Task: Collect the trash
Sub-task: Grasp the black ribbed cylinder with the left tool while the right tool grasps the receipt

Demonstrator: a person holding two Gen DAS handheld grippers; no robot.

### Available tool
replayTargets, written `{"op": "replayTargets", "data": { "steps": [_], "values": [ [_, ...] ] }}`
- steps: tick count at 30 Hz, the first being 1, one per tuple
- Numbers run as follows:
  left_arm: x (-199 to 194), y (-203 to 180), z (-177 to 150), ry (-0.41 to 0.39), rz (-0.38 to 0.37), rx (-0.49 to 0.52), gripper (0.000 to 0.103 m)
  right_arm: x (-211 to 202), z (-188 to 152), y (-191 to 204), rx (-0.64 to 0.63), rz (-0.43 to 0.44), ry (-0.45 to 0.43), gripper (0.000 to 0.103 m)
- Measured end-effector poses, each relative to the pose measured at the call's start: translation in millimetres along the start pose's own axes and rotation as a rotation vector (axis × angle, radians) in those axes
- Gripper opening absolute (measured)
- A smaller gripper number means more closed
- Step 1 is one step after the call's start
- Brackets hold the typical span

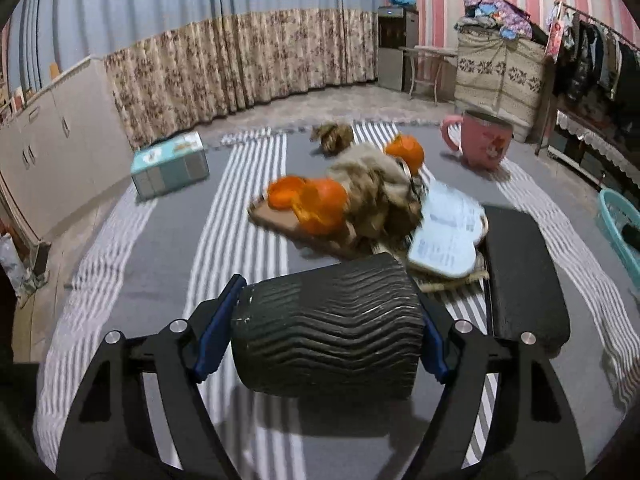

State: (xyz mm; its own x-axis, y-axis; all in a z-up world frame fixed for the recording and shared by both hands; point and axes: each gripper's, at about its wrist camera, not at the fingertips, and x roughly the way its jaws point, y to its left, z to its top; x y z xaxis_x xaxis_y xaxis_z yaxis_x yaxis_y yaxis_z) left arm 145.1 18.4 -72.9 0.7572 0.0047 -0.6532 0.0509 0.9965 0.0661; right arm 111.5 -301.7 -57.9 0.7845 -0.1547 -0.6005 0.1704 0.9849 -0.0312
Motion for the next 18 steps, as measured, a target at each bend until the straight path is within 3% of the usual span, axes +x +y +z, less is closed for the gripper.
{"op": "replayTargets", "data": {
  "steps": [8, 18],
  "values": [
    [4, 45, 45, -0.118, 0.075, 0.0, 0.075, 10, 13, 47, -0.024, 0.011, 0.022, 0.093],
    [32, 89, 62, -0.14, 0.102, -0.022, 0.075, 21, 31, 124, -0.078, 0.044, 0.038, 0.093]
  ]
}}
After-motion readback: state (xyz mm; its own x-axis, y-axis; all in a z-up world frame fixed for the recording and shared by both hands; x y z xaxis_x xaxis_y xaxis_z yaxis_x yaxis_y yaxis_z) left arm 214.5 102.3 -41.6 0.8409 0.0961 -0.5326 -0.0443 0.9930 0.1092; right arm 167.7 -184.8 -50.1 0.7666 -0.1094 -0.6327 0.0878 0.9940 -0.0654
